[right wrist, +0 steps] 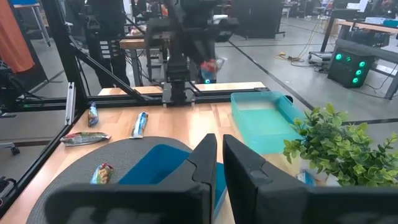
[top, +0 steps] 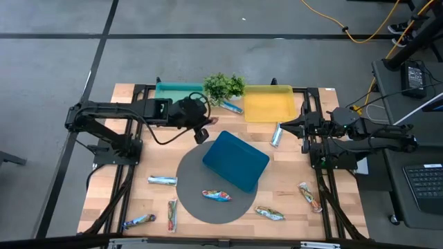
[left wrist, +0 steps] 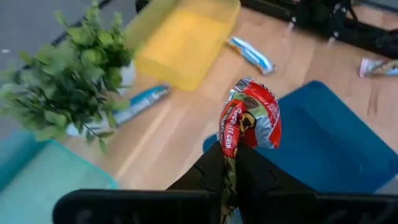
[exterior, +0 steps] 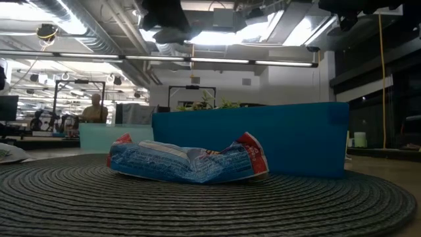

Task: Pick and place Granola Bars by type
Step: Put the red granola bar into the green bin

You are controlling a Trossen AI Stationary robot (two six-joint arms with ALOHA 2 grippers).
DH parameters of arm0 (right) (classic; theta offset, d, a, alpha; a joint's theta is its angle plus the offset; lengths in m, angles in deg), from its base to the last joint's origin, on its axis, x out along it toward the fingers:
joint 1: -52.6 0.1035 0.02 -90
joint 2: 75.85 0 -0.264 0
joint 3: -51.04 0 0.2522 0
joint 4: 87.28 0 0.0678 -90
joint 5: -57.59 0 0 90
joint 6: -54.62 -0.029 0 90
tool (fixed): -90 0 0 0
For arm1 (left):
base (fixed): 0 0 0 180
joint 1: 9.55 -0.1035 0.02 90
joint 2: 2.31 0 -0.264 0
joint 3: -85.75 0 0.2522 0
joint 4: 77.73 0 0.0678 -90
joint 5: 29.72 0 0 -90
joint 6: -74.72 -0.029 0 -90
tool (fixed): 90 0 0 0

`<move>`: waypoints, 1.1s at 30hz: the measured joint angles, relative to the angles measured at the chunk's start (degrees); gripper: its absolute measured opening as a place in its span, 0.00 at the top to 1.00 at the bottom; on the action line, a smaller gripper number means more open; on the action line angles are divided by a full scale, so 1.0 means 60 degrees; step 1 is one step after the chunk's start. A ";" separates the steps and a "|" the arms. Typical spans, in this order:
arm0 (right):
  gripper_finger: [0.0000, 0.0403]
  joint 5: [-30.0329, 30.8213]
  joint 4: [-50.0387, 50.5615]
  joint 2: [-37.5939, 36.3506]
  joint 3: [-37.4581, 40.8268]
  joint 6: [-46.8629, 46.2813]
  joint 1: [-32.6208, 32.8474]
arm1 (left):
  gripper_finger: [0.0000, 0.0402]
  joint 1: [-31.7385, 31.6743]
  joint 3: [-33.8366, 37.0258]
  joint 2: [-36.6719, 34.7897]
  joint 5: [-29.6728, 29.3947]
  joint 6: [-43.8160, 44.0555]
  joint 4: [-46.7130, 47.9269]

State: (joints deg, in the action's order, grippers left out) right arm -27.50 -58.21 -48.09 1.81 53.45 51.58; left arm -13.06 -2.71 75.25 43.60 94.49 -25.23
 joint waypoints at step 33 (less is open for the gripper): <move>0.92 0.0004 0.0542 -0.0004 0.0004 -0.0256 0.0002 | 0.96 -0.5115 -0.2310 0.0484 -0.0517 -0.2002 0.2396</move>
State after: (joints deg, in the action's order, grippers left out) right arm -27.48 -54.95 -48.11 1.84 51.91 51.59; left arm -43.75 -16.56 78.15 40.50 82.47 -10.85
